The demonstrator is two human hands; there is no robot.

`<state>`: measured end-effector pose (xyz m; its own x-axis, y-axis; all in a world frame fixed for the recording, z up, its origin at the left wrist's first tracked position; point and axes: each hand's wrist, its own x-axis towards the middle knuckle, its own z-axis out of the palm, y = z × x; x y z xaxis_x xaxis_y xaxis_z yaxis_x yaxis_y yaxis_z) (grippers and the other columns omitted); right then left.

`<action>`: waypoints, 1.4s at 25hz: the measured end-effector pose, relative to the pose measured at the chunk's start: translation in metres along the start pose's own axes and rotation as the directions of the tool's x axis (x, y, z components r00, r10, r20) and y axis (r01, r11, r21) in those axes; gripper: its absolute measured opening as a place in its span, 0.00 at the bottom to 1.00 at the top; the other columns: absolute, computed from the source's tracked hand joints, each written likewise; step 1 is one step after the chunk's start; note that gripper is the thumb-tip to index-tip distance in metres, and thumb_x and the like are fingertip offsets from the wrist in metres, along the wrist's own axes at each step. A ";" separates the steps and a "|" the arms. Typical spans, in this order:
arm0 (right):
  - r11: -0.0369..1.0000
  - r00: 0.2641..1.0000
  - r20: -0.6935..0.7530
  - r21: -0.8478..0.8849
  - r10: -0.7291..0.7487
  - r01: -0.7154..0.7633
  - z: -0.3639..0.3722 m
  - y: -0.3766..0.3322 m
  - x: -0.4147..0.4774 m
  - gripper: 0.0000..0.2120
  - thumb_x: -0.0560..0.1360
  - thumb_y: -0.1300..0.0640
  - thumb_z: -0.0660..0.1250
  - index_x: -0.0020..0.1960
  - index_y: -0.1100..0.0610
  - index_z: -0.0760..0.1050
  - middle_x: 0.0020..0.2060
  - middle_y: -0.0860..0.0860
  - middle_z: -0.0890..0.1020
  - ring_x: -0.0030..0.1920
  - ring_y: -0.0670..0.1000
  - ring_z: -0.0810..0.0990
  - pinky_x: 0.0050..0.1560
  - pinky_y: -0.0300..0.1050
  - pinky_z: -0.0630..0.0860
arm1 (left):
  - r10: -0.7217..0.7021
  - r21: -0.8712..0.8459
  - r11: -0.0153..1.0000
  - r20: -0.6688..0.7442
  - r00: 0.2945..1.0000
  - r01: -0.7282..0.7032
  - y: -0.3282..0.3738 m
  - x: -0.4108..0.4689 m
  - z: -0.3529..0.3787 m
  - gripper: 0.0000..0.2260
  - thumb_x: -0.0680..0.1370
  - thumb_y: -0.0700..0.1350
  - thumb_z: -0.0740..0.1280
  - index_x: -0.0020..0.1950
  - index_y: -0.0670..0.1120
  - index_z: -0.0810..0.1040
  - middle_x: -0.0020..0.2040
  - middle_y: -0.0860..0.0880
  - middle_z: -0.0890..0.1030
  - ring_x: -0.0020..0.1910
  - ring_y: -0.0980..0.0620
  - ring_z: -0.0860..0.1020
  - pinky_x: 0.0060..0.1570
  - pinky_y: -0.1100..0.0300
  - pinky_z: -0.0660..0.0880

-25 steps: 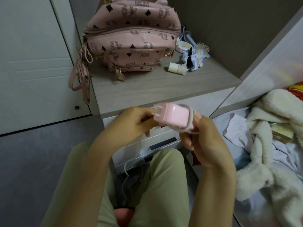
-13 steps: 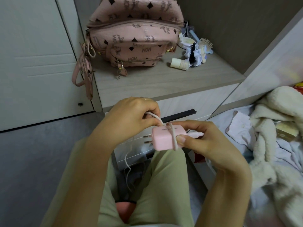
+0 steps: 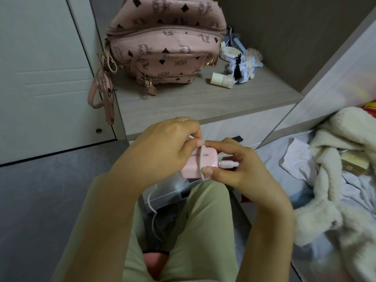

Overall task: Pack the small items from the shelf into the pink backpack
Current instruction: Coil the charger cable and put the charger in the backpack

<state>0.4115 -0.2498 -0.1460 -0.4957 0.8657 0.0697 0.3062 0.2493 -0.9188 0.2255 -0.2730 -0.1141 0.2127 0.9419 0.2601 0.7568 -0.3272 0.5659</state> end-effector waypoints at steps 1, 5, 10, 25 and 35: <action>1.000 1.000 -0.017 0.004 -0.011 0.011 0.000 0.002 0.000 0.21 0.63 0.51 0.74 0.55 0.37 0.78 0.39 0.41 0.75 0.41 0.42 0.77 0.41 0.30 0.71 | -0.005 -0.001 1.000 -0.011 1.000 0.005 0.002 0.000 0.002 0.05 0.78 0.44 0.62 0.46 0.46 0.77 0.44 0.53 0.77 0.42 0.52 0.74 0.42 0.56 0.69; 0.991 0.986 -0.123 -0.083 -0.112 0.103 0.001 0.005 0.005 0.22 0.64 0.54 0.74 0.56 0.41 0.76 0.39 0.41 0.72 0.38 0.40 0.73 0.38 0.28 0.69 | -0.008 -0.028 1.000 -0.055 0.998 0.006 0.006 0.004 0.008 0.06 0.78 0.45 0.62 0.50 0.45 0.77 0.46 0.50 0.79 0.44 0.50 0.75 0.45 0.52 0.71; 0.977 0.921 -0.331 -0.120 -0.206 0.175 0.000 0.000 0.008 0.22 0.64 0.59 0.74 0.56 0.50 0.76 0.47 0.53 0.75 0.47 0.36 0.75 0.45 0.27 0.71 | 0.029 -0.188 0.981 -0.073 0.997 -0.042 0.006 0.005 0.011 0.10 0.78 0.41 0.63 0.57 0.45 0.78 0.49 0.49 0.81 0.41 0.54 0.78 0.44 0.54 0.74; 0.920 0.672 -0.710 0.376 0.210 0.109 0.018 -0.009 0.025 0.07 0.70 0.53 0.69 0.42 0.40 0.82 0.33 0.47 0.84 0.27 0.46 0.80 0.26 0.35 0.74 | -0.008 -0.564 0.825 0.062 0.998 0.042 -0.012 0.009 0.018 0.05 0.76 0.39 0.66 0.50 0.46 0.79 0.33 0.59 0.80 0.28 0.58 0.77 0.34 0.69 0.73; 0.754 0.819 -0.440 0.657 0.369 0.013 0.020 -0.022 0.027 0.17 0.69 0.41 0.60 0.29 0.48 0.80 0.22 0.47 0.74 0.17 0.45 0.66 0.17 0.34 0.62 | 0.034 -0.699 0.706 0.197 0.980 0.116 -0.042 0.013 0.027 0.06 0.75 0.42 0.66 0.43 0.41 0.81 0.34 0.48 0.81 0.34 0.51 0.80 0.39 0.64 0.76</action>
<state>0.3747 -0.2405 -0.1316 0.0644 0.9918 -0.1106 -0.3097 -0.0855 -0.9470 0.2134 -0.2448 -0.1552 0.3560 0.9267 0.1203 0.1269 -0.1755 0.9763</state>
